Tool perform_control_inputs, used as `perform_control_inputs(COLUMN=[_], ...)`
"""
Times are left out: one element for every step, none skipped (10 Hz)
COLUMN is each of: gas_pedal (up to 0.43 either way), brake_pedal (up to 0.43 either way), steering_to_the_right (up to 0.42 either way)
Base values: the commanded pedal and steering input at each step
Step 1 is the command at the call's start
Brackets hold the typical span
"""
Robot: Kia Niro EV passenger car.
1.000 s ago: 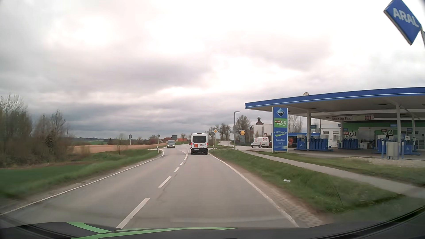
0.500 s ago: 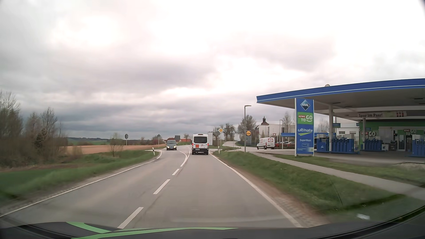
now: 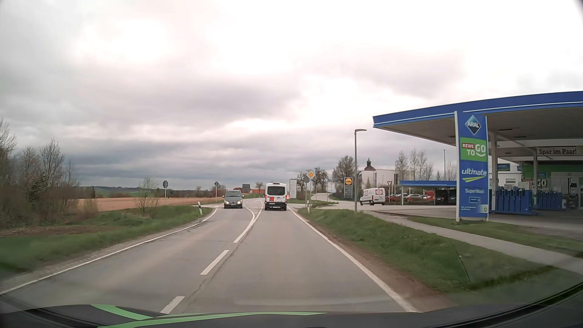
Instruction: Follow the waypoints while adhering to traffic rules and regulations
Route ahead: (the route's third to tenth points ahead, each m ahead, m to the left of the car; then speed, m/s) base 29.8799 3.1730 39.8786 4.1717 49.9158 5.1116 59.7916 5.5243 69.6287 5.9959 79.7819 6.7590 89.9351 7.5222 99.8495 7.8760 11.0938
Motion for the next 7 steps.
perform_control_inputs(gas_pedal=[0.118, 0.118, 0.118, 0.11, 0.11, 0.11, 0.098], brake_pedal=[0.0, 0.0, 0.0, 0.0, 0.0, 0.0, 0.0], steering_to_the_right=[-0.011, -0.011, -0.011, -0.011, -0.011, -0.011, -0.011])
